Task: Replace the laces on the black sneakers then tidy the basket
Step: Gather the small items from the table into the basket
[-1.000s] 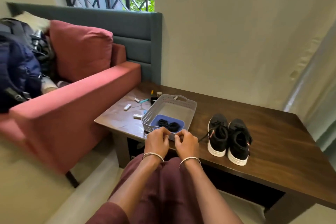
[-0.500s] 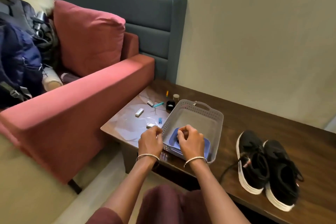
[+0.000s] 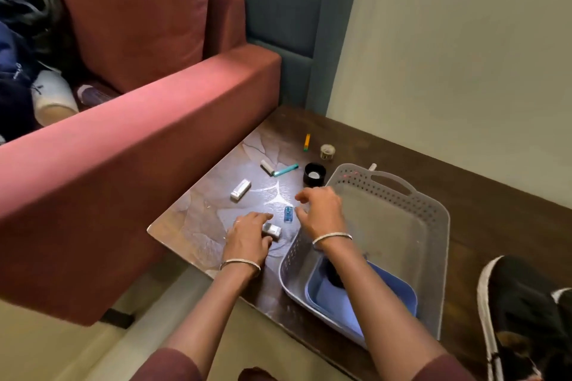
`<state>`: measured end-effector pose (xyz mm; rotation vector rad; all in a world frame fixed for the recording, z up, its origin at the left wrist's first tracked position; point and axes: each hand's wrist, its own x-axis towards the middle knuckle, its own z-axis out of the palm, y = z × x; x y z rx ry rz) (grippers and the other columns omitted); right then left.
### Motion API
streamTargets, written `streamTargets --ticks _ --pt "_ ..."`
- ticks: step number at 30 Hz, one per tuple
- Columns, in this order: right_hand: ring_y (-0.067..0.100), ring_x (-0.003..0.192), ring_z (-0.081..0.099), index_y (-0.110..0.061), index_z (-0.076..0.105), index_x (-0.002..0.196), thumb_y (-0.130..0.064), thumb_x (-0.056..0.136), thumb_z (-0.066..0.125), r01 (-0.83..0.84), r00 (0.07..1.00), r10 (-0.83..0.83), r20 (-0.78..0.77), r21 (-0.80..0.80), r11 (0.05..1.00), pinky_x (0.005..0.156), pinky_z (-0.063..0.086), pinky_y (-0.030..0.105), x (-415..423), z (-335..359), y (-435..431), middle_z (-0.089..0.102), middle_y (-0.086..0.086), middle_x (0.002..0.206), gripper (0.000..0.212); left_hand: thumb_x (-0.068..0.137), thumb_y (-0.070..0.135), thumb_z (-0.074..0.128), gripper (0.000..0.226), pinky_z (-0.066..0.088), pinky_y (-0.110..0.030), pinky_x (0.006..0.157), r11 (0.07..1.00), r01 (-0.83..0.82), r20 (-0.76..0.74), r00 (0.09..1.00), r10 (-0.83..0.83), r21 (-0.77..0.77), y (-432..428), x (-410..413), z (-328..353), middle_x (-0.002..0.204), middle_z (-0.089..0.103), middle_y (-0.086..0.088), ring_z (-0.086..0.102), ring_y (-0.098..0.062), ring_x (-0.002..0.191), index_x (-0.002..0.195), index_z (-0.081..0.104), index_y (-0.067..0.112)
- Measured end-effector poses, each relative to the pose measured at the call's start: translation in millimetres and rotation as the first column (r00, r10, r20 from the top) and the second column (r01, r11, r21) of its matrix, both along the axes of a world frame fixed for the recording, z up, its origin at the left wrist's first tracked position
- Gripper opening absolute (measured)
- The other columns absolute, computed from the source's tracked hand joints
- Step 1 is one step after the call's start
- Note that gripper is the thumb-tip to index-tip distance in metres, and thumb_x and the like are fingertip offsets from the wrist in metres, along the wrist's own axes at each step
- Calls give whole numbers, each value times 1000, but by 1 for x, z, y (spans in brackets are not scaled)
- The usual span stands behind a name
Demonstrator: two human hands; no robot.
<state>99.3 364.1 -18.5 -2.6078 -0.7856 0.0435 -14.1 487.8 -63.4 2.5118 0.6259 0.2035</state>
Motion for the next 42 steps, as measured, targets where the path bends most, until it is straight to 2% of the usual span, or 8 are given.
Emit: streamTargets --ticks 3,5,8,15,23,27,33,42 --pt "25 121 53 -24 71 116 -24 88 64 -56 998 58 -1 -251 966 119 13 44 17 -4 18 71 1 113 29 87 24 71 32 41 -39 95 999 -1 3 1000 1 54 4 9 -6 117 68 2 56 -25 115 119 69 25" --pt "24 122 53 -27 71 115 -22 86 65 -63 997 75 21 -342 937 118 -13 55 20 -3 26 71 0 109 30 87 28 72 23 42 -38 89 997 -14 24 1000 12 70 5 13 -7 108 70 0 58 -27 109 109 72 23" --pt "26 116 58 -29 69 117 -24 87 64 -88 995 101 4 -448 890 113 -21 60 22 1 39 71 2 106 30 85 27 74 18 43 -37 83 998 -57 79 995 54 39 7 13 -7 98 69 -3 59 -28 100 101 72 19" --pt "27 104 64 -23 71 99 -17 87 59 -59 993 93 77 -365 929 120 -4 59 13 -5 44 72 4 97 18 83 19 77 18 43 -25 75 976 -179 198 959 201 -121 -3 2 11 98 73 -3 66 -22 92 100 72 15" --pt "14 90 67 -15 74 103 -17 74 82 65 995 -31 -91 392 918 84 53 29 25 31 -34 73 -1 98 30 74 18 86 25 54 -17 70 962 12 334 939 82 -271 -30 17 59 84 71 7 66 -7 76 97 75 17" --pt "13 78 67 -16 71 101 -12 70 85 167 973 -97 -208 351 921 80 57 32 27 28 -85 70 -4 87 35 77 25 84 26 57 -36 76 979 160 287 950 -118 -125 -56 35 64 89 75 5 69 -14 80 100 75 21" --pt "12 72 69 -16 73 92 -11 64 91 221 931 -129 -342 245 944 80 59 37 24 2 -116 72 -1 82 34 86 44 70 31 45 -35 71 973 120 35 991 -129 198 -97 56 60 92 69 -5 58 -27 98 101 66 18" --pt "19 83 70 -17 75 98 -21 61 94 216 916 -171 -364 88 972 83 57 34 31 -18 -109 75 1 89 41 91 19 62 26 51 -43 78 953 121 -184 980 -71 278 -121 89 41 108 67 -19 65 -40 101 113 55 8"
